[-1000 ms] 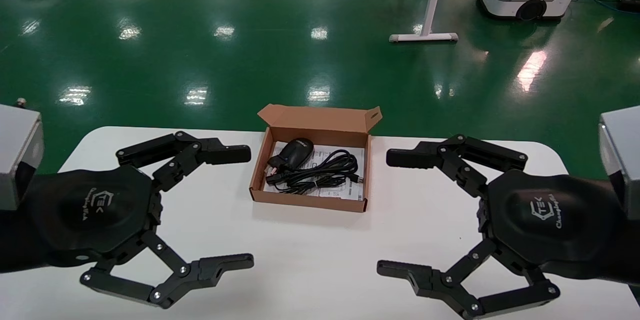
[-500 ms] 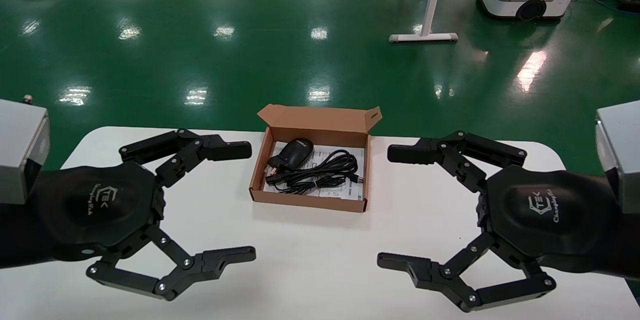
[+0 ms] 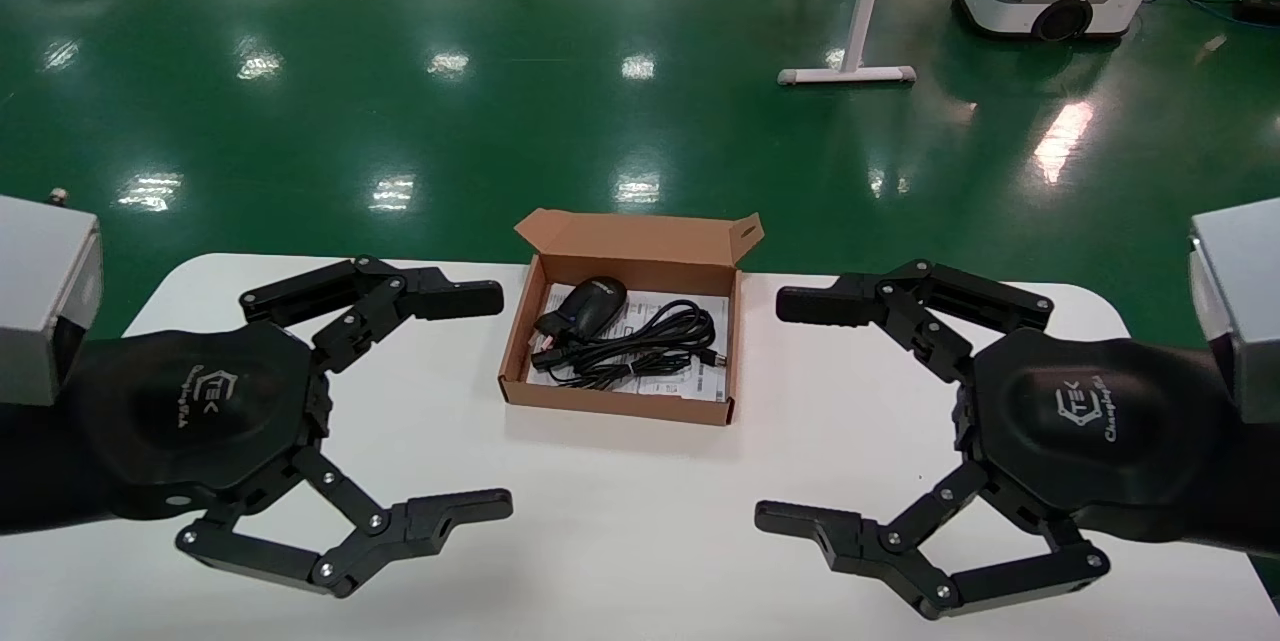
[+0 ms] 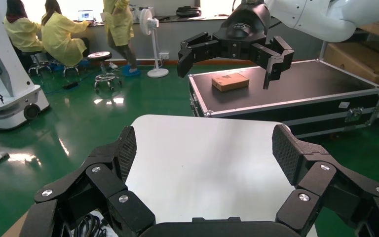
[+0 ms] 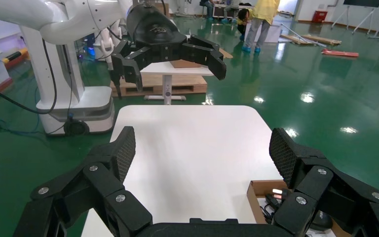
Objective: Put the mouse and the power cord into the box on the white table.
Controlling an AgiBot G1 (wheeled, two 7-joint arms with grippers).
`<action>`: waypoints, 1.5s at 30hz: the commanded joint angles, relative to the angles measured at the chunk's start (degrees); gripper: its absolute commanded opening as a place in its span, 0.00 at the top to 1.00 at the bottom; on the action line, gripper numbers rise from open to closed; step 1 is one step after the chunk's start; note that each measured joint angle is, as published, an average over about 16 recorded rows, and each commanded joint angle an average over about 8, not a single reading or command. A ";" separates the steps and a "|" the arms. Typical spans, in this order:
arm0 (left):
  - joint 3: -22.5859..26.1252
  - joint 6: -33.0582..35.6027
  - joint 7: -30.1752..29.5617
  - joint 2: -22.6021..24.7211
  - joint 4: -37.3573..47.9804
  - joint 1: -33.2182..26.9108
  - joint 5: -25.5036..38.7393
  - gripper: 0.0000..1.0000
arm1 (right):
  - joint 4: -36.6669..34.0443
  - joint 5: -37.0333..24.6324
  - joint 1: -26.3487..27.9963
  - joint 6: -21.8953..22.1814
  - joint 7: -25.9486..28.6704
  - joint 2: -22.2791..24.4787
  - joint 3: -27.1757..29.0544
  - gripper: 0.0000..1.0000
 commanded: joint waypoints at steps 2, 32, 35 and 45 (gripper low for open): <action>0.01 -0.02 0.01 0.01 0.03 -0.01 0.01 0.00 | -0.03 -0.01 0.01 0.02 -0.01 -0.01 -0.01 0.00; 0.07 -0.05 0.06 0.07 0.13 -0.08 0.07 0.00 | -0.12 -0.08 0.09 0.02 -0.05 -0.05 -0.05 0.00; 0.07 -0.05 0.06 0.07 0.13 -0.08 0.07 0.00 | -0.13 -0.08 0.09 0.02 -0.06 -0.05 -0.05 0.00; 0.08 -0.05 0.05 0.07 0.13 -0.08 0.07 0.00 | -0.13 -0.08 0.09 0.02 -0.05 -0.05 -0.05 0.00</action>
